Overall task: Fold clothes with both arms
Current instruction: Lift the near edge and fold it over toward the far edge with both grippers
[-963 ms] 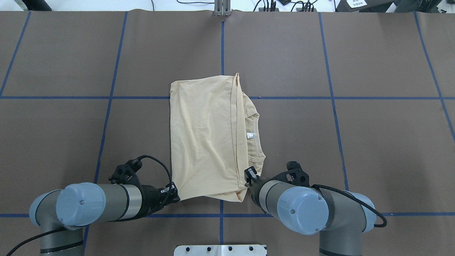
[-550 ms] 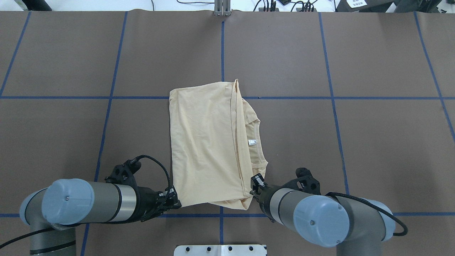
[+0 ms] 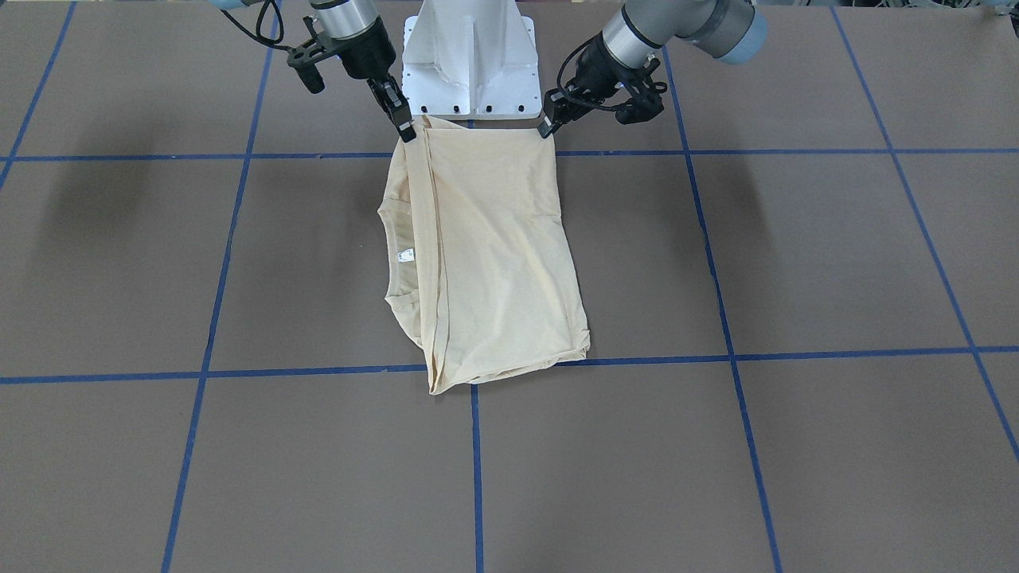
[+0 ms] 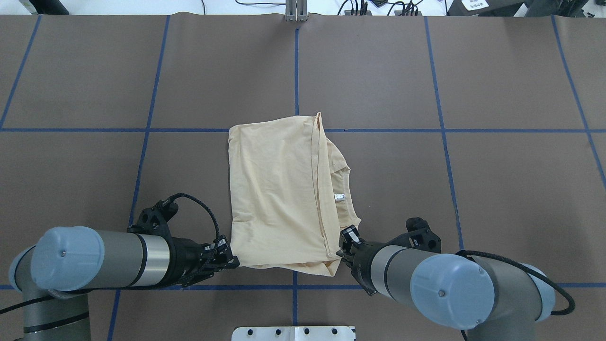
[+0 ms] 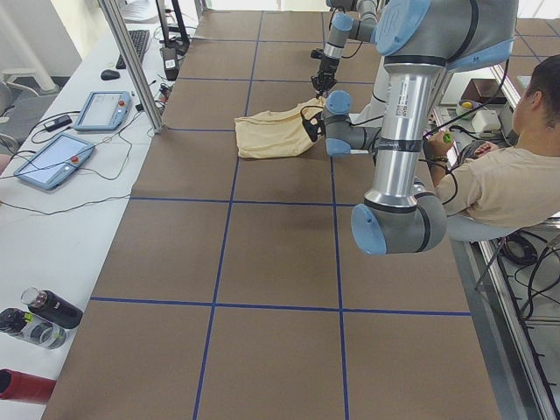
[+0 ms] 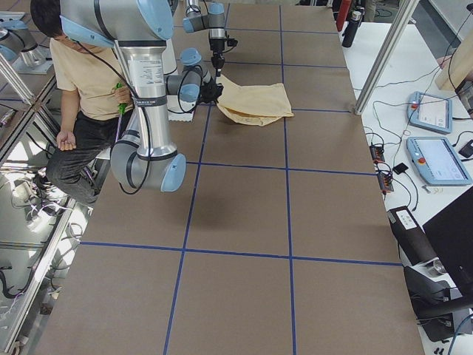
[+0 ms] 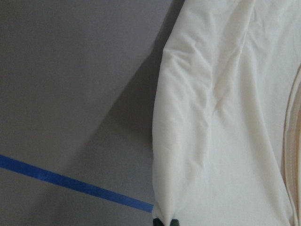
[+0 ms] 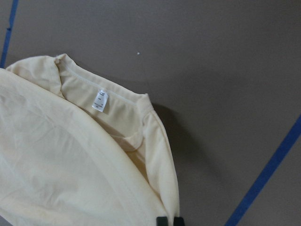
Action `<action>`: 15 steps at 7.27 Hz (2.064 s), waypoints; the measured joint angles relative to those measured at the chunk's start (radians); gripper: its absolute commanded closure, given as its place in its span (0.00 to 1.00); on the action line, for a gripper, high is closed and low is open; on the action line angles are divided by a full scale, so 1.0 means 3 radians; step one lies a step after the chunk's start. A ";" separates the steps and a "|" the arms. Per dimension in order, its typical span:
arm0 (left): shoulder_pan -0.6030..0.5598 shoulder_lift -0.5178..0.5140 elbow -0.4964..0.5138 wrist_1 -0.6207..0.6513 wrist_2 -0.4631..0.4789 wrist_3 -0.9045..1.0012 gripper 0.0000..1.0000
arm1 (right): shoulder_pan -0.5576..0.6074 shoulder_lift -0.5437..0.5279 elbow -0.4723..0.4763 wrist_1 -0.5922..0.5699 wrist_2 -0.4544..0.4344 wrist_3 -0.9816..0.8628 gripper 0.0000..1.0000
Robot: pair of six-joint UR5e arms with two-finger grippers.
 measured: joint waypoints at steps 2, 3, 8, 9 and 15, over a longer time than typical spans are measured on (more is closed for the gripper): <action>-0.0394 -0.0118 0.0038 0.0097 -0.0161 0.0036 1.00 | 0.0501 0.0277 -0.0269 -0.0110 0.0492 -0.0064 1.00; -0.0561 -0.0220 0.0126 0.0173 -0.0212 0.0063 1.00 | 0.0710 0.0397 -0.0437 -0.0118 0.0644 -0.0137 1.00; -0.1031 -0.0860 0.1023 0.0216 -0.0242 0.0258 1.00 | 0.1329 0.1144 -0.1482 -0.0101 0.1106 -0.0566 1.00; -0.1104 -0.0891 0.1101 0.0212 -0.0243 0.0327 1.00 | 0.1386 0.1269 -0.1671 -0.0095 0.1160 -0.0629 1.00; -0.1296 -0.1227 0.1798 0.0026 -0.0225 0.0368 0.83 | 0.1562 0.1756 -0.2640 0.0214 0.1243 -0.0869 0.57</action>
